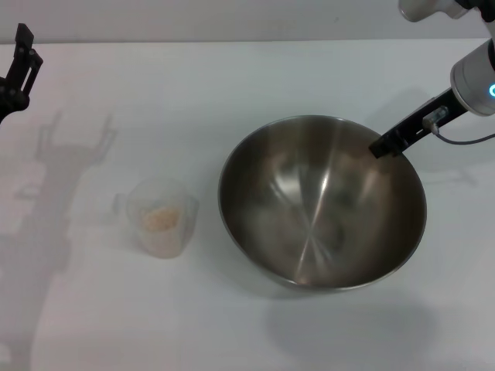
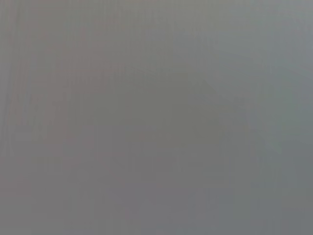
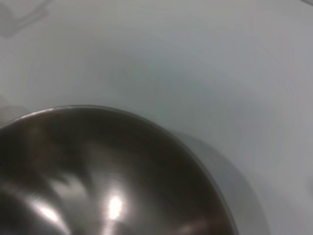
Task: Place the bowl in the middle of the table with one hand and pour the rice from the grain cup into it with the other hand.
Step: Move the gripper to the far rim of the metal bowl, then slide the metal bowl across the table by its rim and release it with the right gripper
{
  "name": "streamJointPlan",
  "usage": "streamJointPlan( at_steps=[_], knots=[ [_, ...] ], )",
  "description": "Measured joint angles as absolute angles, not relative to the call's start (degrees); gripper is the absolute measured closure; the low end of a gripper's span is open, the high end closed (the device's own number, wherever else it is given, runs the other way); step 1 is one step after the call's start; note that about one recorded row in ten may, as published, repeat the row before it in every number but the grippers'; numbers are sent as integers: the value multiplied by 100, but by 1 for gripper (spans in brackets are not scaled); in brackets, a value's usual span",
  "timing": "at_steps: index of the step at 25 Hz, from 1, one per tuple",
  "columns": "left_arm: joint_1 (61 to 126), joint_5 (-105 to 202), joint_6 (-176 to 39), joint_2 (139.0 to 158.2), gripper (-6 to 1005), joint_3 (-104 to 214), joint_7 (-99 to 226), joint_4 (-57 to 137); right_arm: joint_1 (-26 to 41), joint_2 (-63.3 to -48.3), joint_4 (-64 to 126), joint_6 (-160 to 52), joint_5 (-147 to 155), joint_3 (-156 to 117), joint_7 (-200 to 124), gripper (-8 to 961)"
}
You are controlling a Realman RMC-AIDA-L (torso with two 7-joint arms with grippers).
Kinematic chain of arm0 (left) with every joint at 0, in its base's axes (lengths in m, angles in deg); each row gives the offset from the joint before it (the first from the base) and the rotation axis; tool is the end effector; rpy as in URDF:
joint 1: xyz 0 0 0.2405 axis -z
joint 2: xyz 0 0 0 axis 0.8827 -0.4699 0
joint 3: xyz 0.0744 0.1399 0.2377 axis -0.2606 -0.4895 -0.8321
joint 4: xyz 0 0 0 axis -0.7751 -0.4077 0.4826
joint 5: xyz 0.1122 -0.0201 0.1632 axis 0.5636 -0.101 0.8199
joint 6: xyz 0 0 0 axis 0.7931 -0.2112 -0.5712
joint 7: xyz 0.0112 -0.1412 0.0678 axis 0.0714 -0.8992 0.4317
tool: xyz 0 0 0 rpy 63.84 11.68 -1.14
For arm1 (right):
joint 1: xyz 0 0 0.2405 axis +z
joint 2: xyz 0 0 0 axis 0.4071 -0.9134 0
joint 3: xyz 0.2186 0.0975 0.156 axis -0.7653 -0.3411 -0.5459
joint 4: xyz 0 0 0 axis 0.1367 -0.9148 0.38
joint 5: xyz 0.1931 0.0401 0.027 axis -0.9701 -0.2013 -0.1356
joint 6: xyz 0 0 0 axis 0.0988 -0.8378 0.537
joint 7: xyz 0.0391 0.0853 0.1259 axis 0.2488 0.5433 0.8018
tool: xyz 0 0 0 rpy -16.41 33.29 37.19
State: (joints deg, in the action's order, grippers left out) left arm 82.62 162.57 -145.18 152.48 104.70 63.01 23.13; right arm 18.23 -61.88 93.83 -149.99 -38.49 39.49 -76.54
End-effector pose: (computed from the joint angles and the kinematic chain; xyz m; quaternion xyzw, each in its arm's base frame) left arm -0.3080 0.3220 0.0001 -0.6406 -0.1243 -0.3892 0.6501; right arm 0.2144 0.3992 -0.0114 -0.8962 0.3741 -0.1451 0.1893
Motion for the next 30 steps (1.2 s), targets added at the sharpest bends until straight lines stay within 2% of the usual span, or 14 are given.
streamJointPlan(
  at_steps=[3, 6, 30],
  knots=[
    [8264, 16257, -14521, 15250, 142, 10470, 6301, 2311, 1815, -6191, 9396, -14959, -3867, 3943, -7658, 889],
    [8267, 16257, -14529, 15251, 143, 10469, 6300, 2308, 1788, -6191, 9490, -14947, -3944, 3922, -7660, 929],
    [8274, 16293, -14529, 15251, 149, 10439, 6294, 2314, 1661, -6191, 9647, -14849, -5095, 3246, -8359, 910]
  ],
)
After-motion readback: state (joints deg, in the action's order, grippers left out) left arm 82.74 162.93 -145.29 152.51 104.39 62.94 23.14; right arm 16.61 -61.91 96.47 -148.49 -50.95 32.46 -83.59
